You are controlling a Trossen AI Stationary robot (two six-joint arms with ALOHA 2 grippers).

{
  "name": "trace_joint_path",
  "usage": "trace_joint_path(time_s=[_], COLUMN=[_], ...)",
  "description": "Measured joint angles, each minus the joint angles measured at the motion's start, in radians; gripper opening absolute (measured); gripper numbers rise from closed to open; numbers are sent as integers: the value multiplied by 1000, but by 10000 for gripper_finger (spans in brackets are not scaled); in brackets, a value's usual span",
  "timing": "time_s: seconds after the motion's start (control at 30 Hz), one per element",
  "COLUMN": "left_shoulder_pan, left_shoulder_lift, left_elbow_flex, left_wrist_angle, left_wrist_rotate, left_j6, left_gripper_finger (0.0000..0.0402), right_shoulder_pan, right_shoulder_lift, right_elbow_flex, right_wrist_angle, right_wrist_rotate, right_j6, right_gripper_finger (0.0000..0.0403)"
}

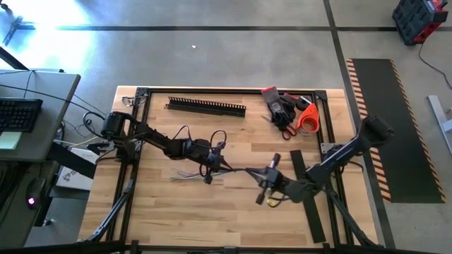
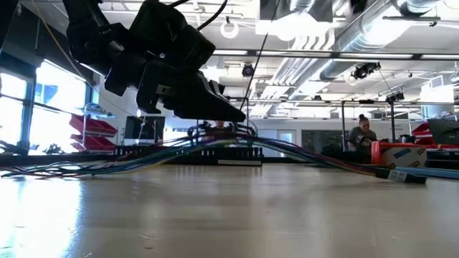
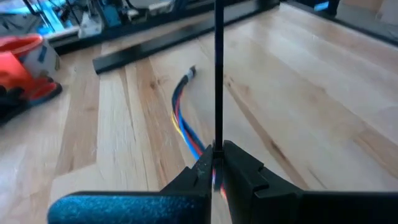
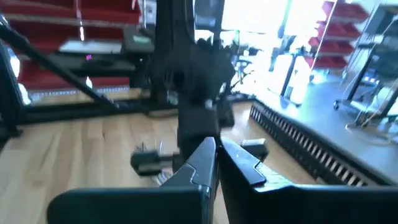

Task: Ziptie cables
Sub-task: Wrap the zip tie around the cable wires

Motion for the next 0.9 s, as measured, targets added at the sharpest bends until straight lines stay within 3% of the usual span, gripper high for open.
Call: trace_joint_path(time_s=[0.43,0.57,0.67,0.8,0.9], left_shoulder_pan=[9,10,8,2,-13], left_shoulder_lift=[57,56,62,27,-11], left_elbow_flex=[-7,1,-2,-1,-1], left_wrist_angle=[-98,-59,-79,-69,-92], left_wrist_rotate=[-21,-38,-51,-54,-45], left_j6=[2,1,-4,-37,-66], left_gripper_finger=[0,0,0,13,42], right_shoulder_pan=[208,216,213,180,129], right_shoulder_lift=[-175,-167,-172,-176,-180], right_elbow_flex=[3,0,1,1,1], right_wrist_angle=[84,59,-3,-216,-391], right_wrist_rotate=[303,309,309,270,100], right_j6=[-230,-213,-122,124,334], right_gripper_finger=[1,1,1,4,28])
